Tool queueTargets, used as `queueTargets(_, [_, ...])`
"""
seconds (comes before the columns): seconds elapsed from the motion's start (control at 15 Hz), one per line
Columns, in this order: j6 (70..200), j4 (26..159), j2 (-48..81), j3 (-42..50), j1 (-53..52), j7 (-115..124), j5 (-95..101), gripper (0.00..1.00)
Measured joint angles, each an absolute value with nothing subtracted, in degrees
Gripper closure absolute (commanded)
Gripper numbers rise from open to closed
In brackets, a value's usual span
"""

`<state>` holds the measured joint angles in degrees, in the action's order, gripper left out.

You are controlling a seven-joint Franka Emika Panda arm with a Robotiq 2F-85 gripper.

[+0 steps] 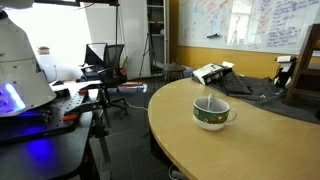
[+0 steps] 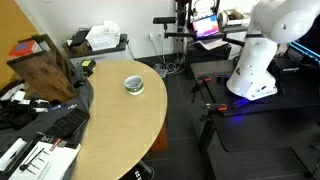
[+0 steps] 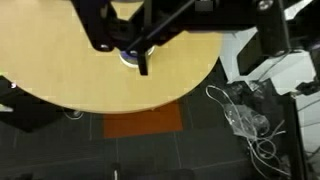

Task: Put the marker on the table

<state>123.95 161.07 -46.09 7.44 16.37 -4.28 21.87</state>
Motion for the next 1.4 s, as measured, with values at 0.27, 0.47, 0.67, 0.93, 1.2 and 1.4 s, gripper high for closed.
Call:
queueTargets(0.27, [123.86, 162.14, -45.69, 7.44, 16.34, -4.28, 21.86, 0.0])
queueTargets(0.47, [123.86, 162.13, -45.69, 7.44, 16.34, -4.28, 21.87, 0.0])
queueTargets(0.67, [123.86, 162.13, -45.69, 7.44, 16.34, -4.28, 21.86, 0.0])
queueTargets(0.93, [123.86, 161.61, -45.63, 7.5, 16.1, -4.3, 21.86, 0.0])
queueTargets(1.2, [127.67, 158.66, -41.53, 8.47, 12.47, -7.85, 21.81, 0.0])
queueTargets(1.4, [136.17, 155.82, -32.83, 10.8, 8.14, -13.82, 20.74, 0.0])
